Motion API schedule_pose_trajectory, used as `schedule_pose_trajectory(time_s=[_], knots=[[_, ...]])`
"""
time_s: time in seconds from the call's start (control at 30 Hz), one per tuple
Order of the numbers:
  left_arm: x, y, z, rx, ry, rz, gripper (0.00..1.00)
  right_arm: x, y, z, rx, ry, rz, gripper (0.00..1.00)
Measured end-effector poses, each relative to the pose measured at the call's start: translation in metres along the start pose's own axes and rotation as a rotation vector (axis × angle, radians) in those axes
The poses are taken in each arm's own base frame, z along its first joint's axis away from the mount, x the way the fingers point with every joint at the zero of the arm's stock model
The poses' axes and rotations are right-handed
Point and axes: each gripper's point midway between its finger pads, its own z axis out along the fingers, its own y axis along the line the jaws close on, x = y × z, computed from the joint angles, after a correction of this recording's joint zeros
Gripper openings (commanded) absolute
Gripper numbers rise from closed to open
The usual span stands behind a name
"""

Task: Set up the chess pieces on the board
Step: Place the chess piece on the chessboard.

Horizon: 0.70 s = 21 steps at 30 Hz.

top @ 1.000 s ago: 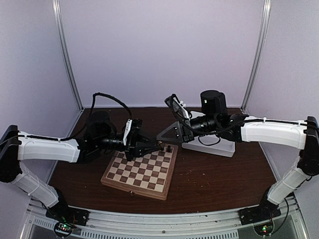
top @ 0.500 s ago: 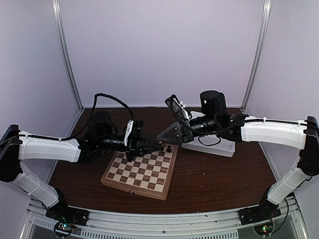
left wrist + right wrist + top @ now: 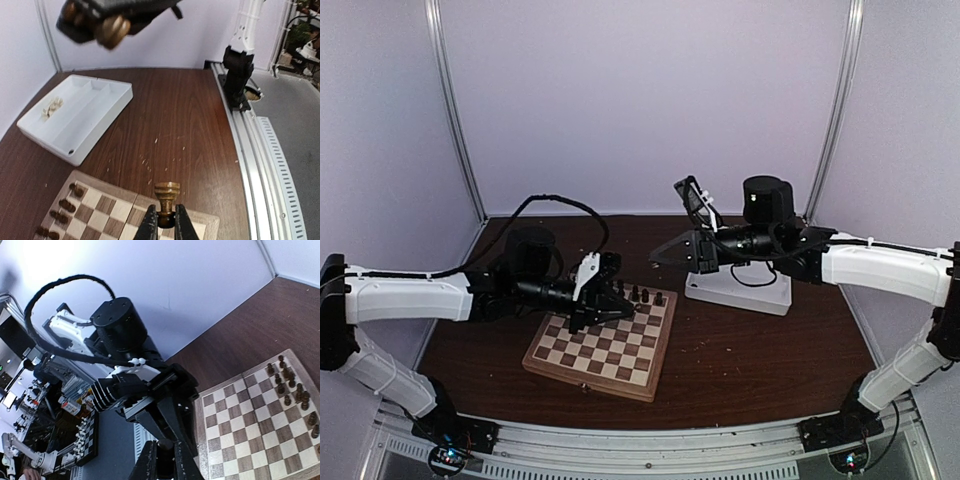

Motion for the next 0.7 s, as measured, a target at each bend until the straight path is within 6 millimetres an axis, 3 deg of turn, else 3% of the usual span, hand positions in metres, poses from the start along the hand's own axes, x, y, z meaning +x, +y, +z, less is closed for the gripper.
schedule_pose_trajectory(time_s=[0.17,0.3,0.37,0.53,0.7], knots=[[0.004,0.019,-0.012,-0.116,0.193,-0.076,0.06,-0.01,-0.039,-0.025,0.132,-0.1,0.053,0.02],[0.006,0.03,-0.024,-0.185,0.351,-0.091,0.06,-0.002,-0.073,-0.039,0.217,-0.142,0.136,0.02],[0.018,0.032,-0.026,-0.205,0.458,-0.091,0.07,0.001,-0.084,-0.044,0.247,-0.158,0.167,0.02],[0.063,0.026,-0.025,-0.199,0.77,-0.057,0.07,0.0,-0.089,-0.046,0.268,-0.176,0.175,0.02],[0.094,0.034,-0.025,-0.196,1.039,0.005,0.04,0.0,-0.09,-0.054,0.297,-0.199,0.169,0.02]])
